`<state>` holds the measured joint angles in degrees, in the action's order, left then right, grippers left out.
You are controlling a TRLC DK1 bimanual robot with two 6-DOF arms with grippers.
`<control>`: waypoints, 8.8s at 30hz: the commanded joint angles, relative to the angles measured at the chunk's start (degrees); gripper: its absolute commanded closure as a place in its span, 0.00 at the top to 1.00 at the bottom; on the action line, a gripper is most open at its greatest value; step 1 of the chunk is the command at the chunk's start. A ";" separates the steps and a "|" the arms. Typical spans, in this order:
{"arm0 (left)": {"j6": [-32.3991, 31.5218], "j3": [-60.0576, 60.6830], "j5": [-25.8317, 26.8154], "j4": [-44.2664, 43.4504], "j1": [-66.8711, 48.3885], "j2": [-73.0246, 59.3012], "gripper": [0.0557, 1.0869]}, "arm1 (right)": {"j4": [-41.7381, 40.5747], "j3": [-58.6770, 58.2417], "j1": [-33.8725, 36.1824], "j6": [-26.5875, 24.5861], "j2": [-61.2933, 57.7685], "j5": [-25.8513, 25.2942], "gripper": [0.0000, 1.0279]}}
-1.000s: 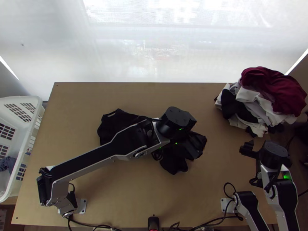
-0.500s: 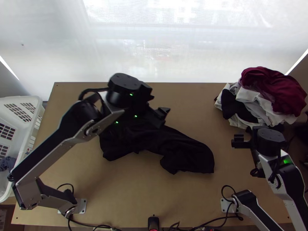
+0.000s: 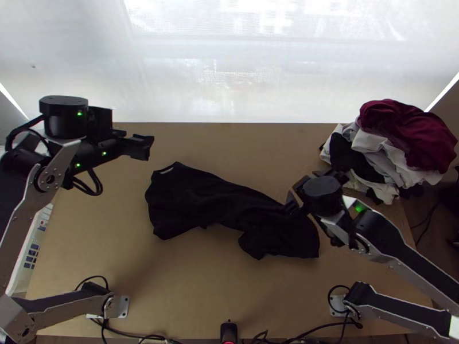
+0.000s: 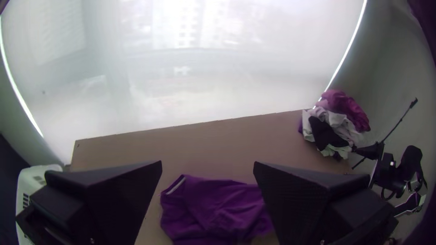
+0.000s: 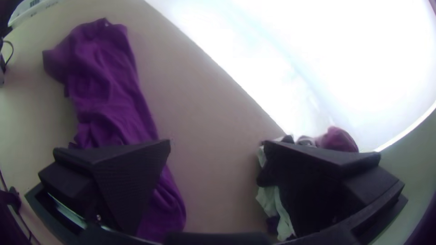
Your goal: Fold the t-shirt
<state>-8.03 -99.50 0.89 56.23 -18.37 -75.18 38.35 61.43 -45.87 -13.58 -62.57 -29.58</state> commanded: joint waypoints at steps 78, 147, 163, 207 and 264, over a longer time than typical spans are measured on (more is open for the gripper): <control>1.70 26.91 12.65 -9.73 -23.20 -10.87 0.95 | -0.20 54.41 29.61 7.08 -55.12 25.45 0.03; 2.41 -24.33 5.79 5.47 -32.08 -45.41 0.03 | -2.58 36.39 33.12 14.81 -39.21 25.89 0.03; -0.32 -23.37 5.88 7.49 -7.12 -19.39 0.03 | -1.17 34.02 34.70 11.74 -21.72 25.54 0.03; 8.12 -27.32 12.21 19.01 3.08 14.62 0.03 | 1.91 38.68 34.88 2.07 20.03 20.09 0.03; 1.44 1.51 16.25 -34.96 19.43 -45.76 0.76 | -18.57 56.78 29.17 8.84 -67.42 24.84 0.93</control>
<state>-6.68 -90.89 16.93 16.21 1.34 -114.76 16.75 115.85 -16.12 -4.93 -127.02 -4.73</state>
